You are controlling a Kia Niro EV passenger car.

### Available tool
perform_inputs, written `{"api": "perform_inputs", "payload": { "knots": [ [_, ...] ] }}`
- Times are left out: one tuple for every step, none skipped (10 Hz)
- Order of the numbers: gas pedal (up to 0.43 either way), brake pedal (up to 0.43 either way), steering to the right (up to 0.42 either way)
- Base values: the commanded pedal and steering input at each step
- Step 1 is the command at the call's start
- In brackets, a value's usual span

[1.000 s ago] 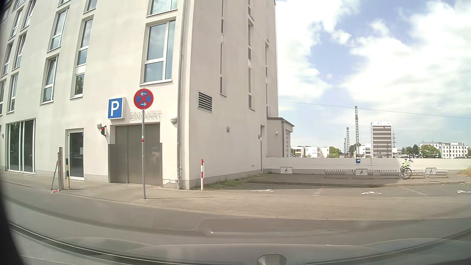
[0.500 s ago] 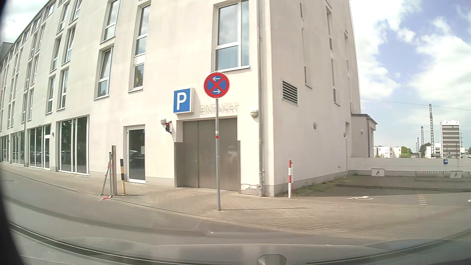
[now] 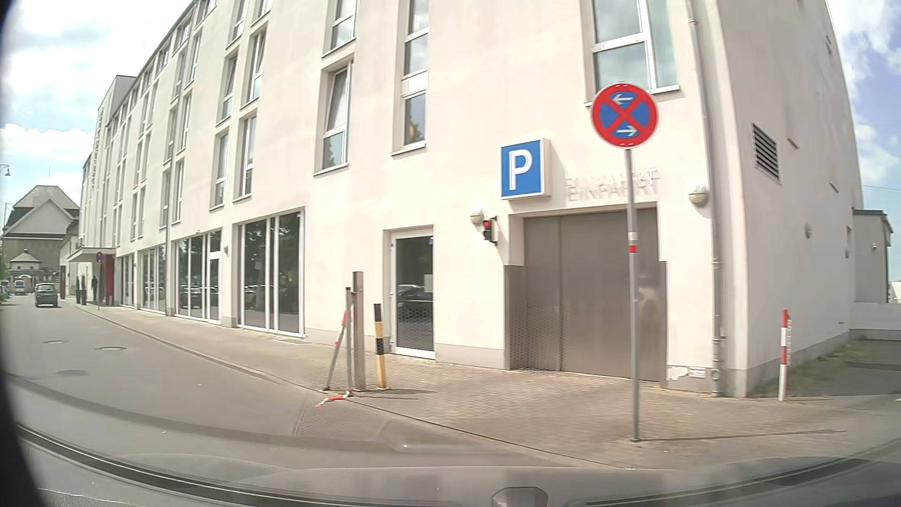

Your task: Follow the waypoints while adhering to traffic rules and regulations

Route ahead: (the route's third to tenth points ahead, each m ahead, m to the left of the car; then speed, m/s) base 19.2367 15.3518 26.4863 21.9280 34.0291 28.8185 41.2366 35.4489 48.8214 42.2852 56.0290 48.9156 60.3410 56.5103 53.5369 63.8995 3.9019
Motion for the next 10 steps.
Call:
{"api": "perform_inputs", "payload": {
  "knots": [
    [0.059, 0.030, -0.600],
    [0.059, 0.030, -0.596],
    [0.047, 0.030, -0.587],
    [0.039, 0.030, -0.574],
    [0.028, 0.030, -0.560],
    [0.028, 0.030, -0.540],
    [0.028, 0.030, -0.516],
    [0.028, 0.030, -0.492],
    [0.028, 0.024, -0.466],
    [0.028, 0.024, -0.440]
  ]
}}
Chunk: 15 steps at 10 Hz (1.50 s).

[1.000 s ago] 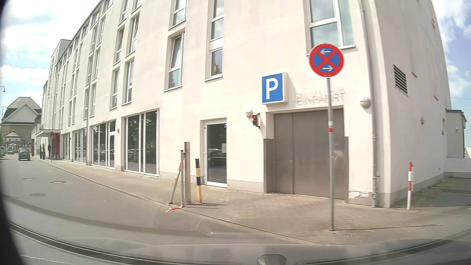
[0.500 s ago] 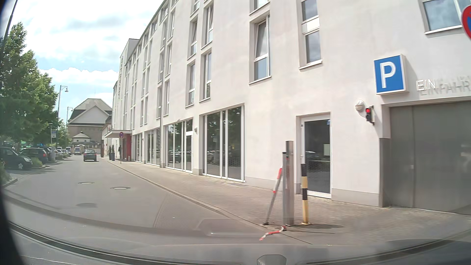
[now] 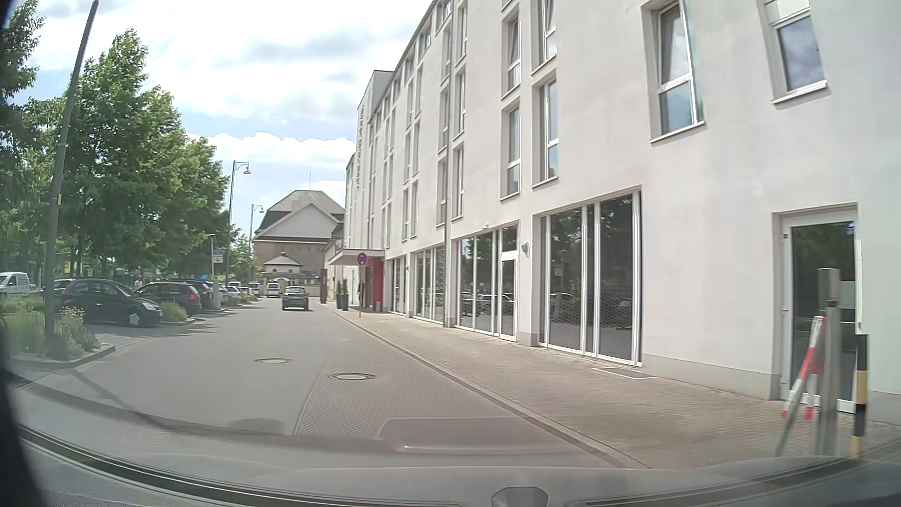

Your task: Follow the waypoints while adhering to traffic rules and regulations

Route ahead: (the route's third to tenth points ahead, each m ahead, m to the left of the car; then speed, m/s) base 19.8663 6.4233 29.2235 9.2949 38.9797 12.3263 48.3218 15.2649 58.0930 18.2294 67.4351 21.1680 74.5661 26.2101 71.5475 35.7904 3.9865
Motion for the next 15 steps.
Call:
{"api": "perform_inputs", "payload": {
  "knots": [
    [0.028, 0.030, -0.415],
    [0.028, 0.024, -0.389],
    [0.020, 0.024, -0.355],
    [0.000, 0.030, -0.318],
    [0.000, 0.024, -0.283],
    [0.000, 0.030, -0.253],
    [0.000, 0.030, -0.218],
    [0.000, 0.024, -0.188],
    [0.000, 0.024, -0.164],
    [0.000, 0.024, -0.140],
    [0.000, 0.030, -0.113],
    [0.000, 0.030, -0.090],
    [0.000, 0.030, -0.067],
    [0.000, 0.030, -0.046],
    [0.000, 0.024, -0.027]
  ]
}}
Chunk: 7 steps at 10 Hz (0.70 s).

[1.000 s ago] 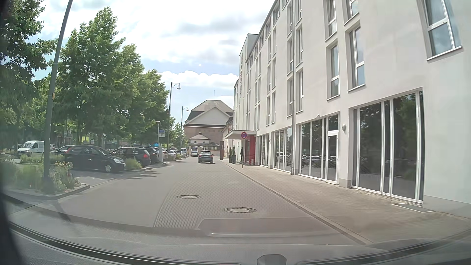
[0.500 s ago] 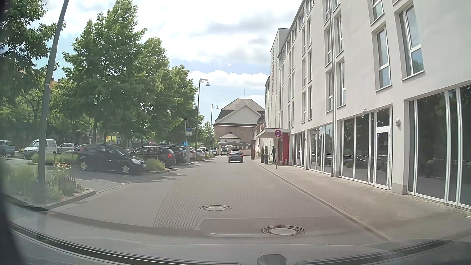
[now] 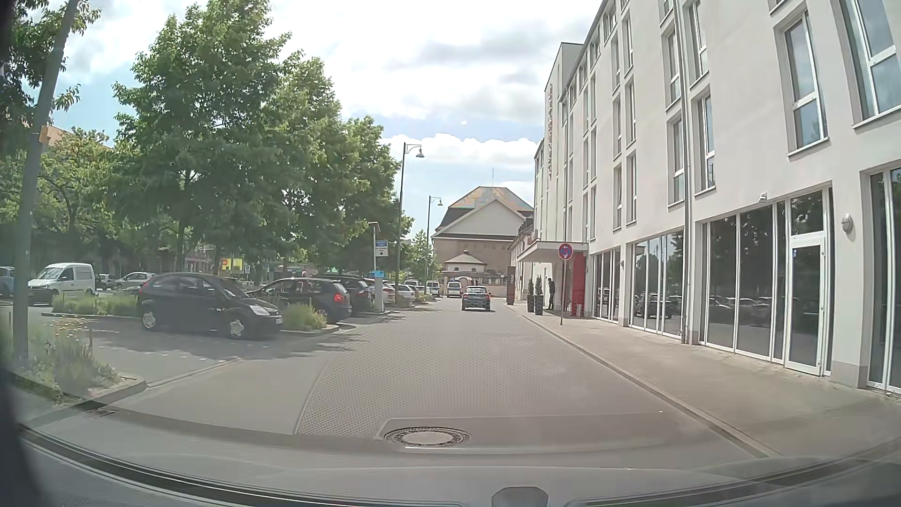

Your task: Follow the waypoints while adhering to traffic rules and regulations

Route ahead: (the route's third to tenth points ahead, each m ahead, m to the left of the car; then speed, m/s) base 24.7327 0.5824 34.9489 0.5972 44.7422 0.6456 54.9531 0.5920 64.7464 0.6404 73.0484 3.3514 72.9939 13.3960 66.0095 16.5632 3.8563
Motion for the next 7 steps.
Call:
{"api": "perform_inputs", "payload": {
  "knots": [
    [0.000, 0.030, -0.013],
    [0.000, 0.030, -0.002],
    [0.000, 0.030, 0.005],
    [0.000, 0.030, 0.009],
    [0.000, 0.024, 0.008],
    [0.000, 0.030, 0.002],
    [0.000, 0.030, 0.004]
  ]
}}
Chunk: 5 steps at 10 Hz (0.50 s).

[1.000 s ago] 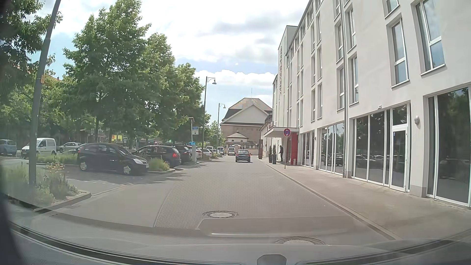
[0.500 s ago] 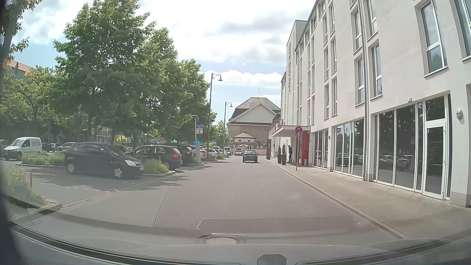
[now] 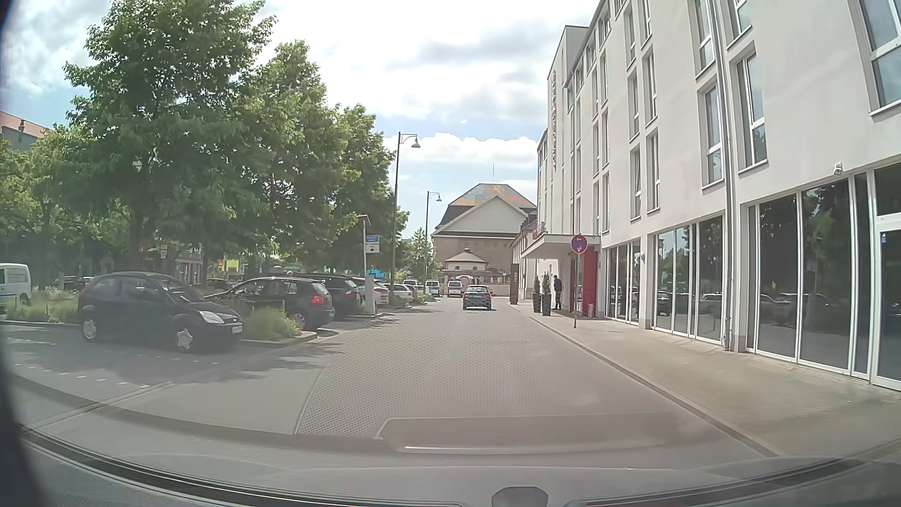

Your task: Follow the waypoints while adhering to traffic rules and regulations

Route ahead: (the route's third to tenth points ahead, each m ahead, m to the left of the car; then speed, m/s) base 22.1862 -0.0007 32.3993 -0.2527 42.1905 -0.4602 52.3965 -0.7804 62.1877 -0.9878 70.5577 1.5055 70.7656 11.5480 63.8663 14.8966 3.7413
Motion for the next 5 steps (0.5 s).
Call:
{"api": "perform_inputs", "payload": {
  "knots": [
    [0.000, 0.030, 0.010],
    [0.000, 0.030, 0.011],
    [0.000, 0.030, 0.009],
    [0.000, 0.030, 0.010],
    [0.000, 0.030, 0.012]
  ]
}}
